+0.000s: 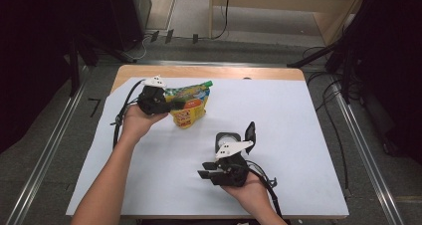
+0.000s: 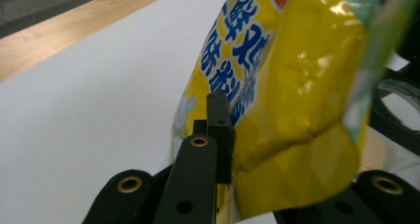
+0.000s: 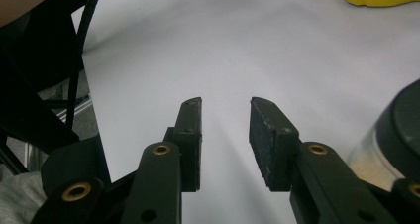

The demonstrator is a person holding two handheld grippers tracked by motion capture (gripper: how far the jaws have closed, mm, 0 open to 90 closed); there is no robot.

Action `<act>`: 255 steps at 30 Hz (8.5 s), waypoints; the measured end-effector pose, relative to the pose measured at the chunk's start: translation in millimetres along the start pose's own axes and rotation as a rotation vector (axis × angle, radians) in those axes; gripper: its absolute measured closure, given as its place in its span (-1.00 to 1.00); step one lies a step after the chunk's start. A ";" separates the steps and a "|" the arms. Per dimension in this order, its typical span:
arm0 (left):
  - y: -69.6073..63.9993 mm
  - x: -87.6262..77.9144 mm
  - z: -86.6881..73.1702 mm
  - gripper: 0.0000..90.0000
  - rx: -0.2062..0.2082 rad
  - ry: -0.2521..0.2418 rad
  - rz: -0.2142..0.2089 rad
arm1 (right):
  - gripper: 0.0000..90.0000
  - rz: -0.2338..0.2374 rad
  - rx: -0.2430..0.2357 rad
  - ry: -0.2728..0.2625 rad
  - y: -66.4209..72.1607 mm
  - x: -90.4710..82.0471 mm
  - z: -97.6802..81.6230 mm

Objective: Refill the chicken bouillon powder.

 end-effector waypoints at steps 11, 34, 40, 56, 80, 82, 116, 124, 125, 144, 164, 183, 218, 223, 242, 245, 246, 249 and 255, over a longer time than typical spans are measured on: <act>-17.8 -39.9 14.8 0.96 -0.034 0.018 -0.035 | 0.31 0.001 -0.024 -0.023 2.4 5.7 1.2; -98.3 -102.3 50.3 0.96 -0.052 0.018 -0.140 | 0.24 -0.056 -0.051 -0.116 11.3 24.7 27.6; -107.9 -107.6 52.6 0.96 -0.055 0.014 -0.158 | 0.23 -0.104 0.017 -0.152 2.3 44.9 35.4; -112.4 -102.5 45.0 0.96 -0.157 0.031 -0.237 | 0.32 -0.173 -0.102 -0.351 9.8 53.1 40.4; -130.3 -44.6 44.1 0.79 -0.085 0.015 -0.241 | 0.33 -0.025 -0.101 -0.163 49.3 29.5 7.6; -130.7 -42.5 43.6 0.78 -0.089 0.017 -0.232 | 0.34 -0.005 -0.088 -0.163 52.3 28.8 7.5; -142.8 -18.8 38.2 0.64 -0.214 0.144 -0.170 | 0.43 0.085 0.014 -0.138 66.3 35.8 5.7; -141.8 -16.9 37.8 0.50 -0.268 0.148 -0.191 | 0.45 0.205 0.061 -0.131 75.2 34.2 5.8; -141.4 -16.8 37.4 0.51 -0.274 0.147 -0.194 | 0.45 0.209 0.064 -0.130 75.4 34.3 5.9; -142.4 -12.2 40.9 0.41 -0.288 0.177 -0.183 | 0.48 0.149 0.068 -0.117 70.1 31.3 10.9; -141.0 -19.4 44.6 0.77 -0.284 0.197 -0.145 | 0.51 0.232 0.086 -0.142 76.1 24.7 15.1; -145.3 -18.6 71.3 0.51 -0.310 0.230 -0.197 | 0.55 0.235 0.188 -0.250 82.4 28.0 29.4; -134.6 -15.1 79.5 0.59 -0.297 0.147 -0.193 | 0.58 0.344 0.156 -0.210 74.0 19.9 35.7; -133.9 -17.1 80.6 0.59 -0.295 0.131 -0.183 | 0.58 0.358 0.154 -0.215 75.1 20.2 38.4; -133.5 -16.4 79.8 0.60 -0.296 0.123 -0.180 | 0.58 0.360 0.147 -0.203 73.8 22.6 38.4; -133.2 -16.7 79.5 0.60 -0.296 0.124 -0.180 | 0.58 0.359 0.147 -0.202 73.7 22.9 38.6; -133.1 -16.6 79.5 0.60 -0.297 0.123 -0.179 | 0.58 0.359 0.146 -0.202 73.6 23.0 38.7; -132.6 -16.5 79.3 0.60 -0.296 0.123 -0.178 | 0.58 0.358 0.147 -0.200 73.5 23.0 38.8; -131.7 -16.4 79.0 0.62 -0.294 0.123 -0.174 | 0.58 0.357 0.149 -0.199 73.1 23.4 39.2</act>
Point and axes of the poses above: each handheld gripper's, and its own axes: x roughly forward along the jaws, z roughly out of its top, y roughly to its left, the point moved 9 cm from there along x, roughly forward along the jaws, and after that the axes turned 15 degrees about x, right-handed, at the moved point
